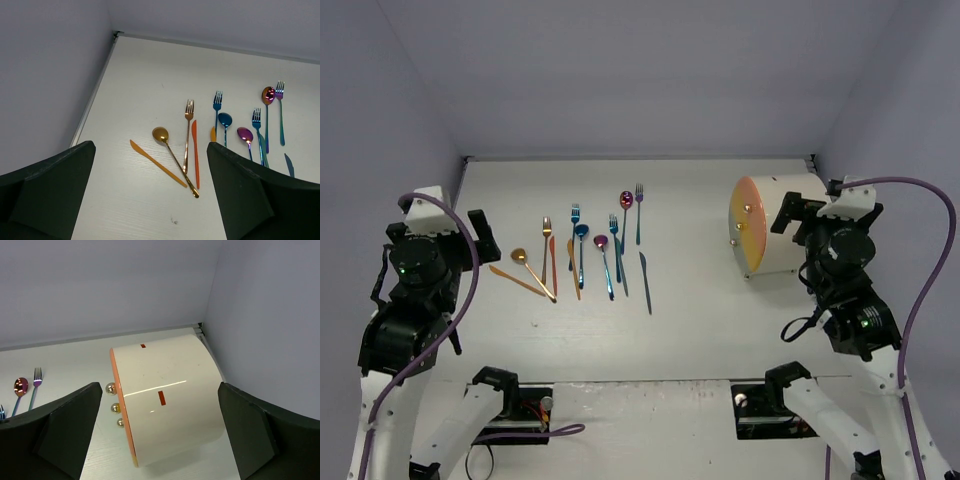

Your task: Sort the eating utensils into containers

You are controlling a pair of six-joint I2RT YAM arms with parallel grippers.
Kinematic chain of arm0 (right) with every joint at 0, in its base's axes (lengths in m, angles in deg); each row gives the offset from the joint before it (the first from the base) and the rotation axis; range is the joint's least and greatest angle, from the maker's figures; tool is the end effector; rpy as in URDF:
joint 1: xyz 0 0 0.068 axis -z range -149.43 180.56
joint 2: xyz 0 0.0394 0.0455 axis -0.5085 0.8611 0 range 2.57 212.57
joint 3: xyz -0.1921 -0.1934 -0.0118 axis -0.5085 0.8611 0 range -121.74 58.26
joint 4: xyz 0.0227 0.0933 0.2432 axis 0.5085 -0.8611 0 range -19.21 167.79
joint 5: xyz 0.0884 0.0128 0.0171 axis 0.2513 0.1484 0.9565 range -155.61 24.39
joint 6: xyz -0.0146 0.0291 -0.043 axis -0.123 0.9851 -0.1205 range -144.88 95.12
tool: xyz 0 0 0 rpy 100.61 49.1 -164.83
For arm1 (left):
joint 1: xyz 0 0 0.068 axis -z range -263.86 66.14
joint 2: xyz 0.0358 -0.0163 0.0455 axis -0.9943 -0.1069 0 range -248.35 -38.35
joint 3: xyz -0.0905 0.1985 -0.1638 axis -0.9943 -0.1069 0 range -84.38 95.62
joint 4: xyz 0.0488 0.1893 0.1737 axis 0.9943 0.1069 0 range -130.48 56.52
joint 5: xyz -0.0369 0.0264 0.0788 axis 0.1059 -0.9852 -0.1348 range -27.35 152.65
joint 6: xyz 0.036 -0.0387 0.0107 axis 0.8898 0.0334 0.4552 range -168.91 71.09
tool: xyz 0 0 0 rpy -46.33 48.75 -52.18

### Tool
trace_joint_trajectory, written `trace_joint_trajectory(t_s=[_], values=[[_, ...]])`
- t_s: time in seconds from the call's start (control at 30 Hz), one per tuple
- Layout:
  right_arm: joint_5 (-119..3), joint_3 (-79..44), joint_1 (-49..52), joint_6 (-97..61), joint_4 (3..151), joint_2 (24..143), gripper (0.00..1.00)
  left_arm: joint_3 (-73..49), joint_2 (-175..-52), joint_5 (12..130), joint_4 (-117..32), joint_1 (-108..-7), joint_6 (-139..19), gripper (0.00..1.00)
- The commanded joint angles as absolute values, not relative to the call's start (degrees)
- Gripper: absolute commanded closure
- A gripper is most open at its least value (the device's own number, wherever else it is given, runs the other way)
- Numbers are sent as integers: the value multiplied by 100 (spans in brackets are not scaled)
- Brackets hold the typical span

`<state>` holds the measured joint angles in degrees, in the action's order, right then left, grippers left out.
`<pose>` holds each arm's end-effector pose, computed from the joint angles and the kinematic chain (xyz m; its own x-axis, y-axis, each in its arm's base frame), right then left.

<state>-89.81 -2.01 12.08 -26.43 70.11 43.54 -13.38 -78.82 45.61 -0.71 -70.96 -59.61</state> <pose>0.1341 0.0294 0.4457 0.1884 0.0370 -0.9814 0.0969 0.9937 0.0560 0.1061 -0.0136 0.4437 -0.1409 -0.1499 -0.9786 -0.0963 0.9859 -0.1371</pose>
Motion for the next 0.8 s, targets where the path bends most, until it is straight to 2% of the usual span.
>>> trace_joint_trajectory(t_s=[0.0, 0.33, 0.43, 0.6, 0.77], values=[[-8850, -516, 1176, -2822, 7326, 4812, 0, -1354, -7741, 4209, -133, -6931, -5930, 7], [-8699, -1113, 991, -3144, 7244, 6059, 0, -1646, -7676, 4252, 275, -6771, -6099, 7], [-9350, -1297, 621, -3413, 7188, 6382, 0, -1673, -7682, 4308, 425, -6731, -6159, 7], [-10920, -1666, -563, -3913, 7111, 7254, 0, -1752, -7666, 4387, 575, -6662, -6219, 7], [-11793, -2027, -1228, -4088, 6916, 8095, 0, -1887, -7656, 4556, 620, -6631, -6331, 7]])
